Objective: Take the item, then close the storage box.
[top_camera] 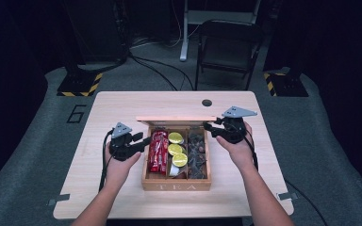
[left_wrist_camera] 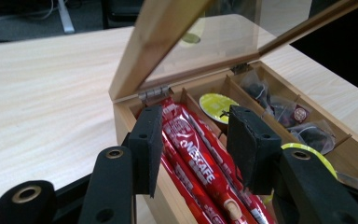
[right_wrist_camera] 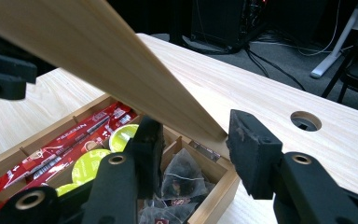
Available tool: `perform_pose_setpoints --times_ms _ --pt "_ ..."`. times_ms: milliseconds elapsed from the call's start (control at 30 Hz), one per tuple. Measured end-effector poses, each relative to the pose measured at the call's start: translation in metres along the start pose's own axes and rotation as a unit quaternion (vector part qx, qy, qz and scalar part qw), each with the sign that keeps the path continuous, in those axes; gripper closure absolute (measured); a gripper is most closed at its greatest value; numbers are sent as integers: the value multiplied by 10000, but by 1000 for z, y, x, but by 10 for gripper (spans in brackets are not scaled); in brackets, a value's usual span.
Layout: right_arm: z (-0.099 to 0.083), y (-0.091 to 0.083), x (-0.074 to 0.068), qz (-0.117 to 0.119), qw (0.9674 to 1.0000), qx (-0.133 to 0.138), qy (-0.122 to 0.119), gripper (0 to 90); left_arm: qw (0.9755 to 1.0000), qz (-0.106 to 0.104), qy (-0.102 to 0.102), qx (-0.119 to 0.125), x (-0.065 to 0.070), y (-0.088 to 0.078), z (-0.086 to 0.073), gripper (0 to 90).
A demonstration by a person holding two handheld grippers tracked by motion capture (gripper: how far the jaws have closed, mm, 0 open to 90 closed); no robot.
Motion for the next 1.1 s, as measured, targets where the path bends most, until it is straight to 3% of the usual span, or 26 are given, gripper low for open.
perform_pose_setpoints --times_ms 100,267,433,467,567,700,867,933,967,1100 --pt "0 0 0 11 10000 5 1 555 10000 69 -18 2 1 3 -4 556" --pt "0 0 0 22 10000 7 9 555 9999 21 -144 1 5 10 -9 550" --pt "0 0 1 36 10000 13 -6 555 9998 7 -144 -98 9 19 -15 551" --pt "0 0 1 37 10000 12 -4 555 9997 15 -224 -126 12 22 -17 551" --pt "0 0 0 45 10000 2 -4 555 9996 87 -107 -228 13 30 -24 553" --pt "-1 -1 1 57 10000 0 -2 554 9993 156 -277 -220 15 38 -32 566" --pt "-1 -1 0 69 10000 1 15 554 9986 253 -339 -325 16 44 -39 582" --pt "-1 -1 0 66 10000 -1 4 555 9984 317 -292 -375 16 47 -42 592" --pt "-1 -1 0 67 10000 -9 37 554 9981 382 -83 -482 14 47 -43 597" --pt "-1 -1 0 60 10000 -4 28 555 9977 486 -26 -465 14 48 -44 635"
Point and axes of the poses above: each handheld gripper's, and its own axes: y roughly forward along the jaws, z roughly out of its top, x roughly to its right, the point moved 5 cm from there along y, roughly forward along the jaws, and after that the axes turned 13 degrees about -y, right-handed, at the moved point
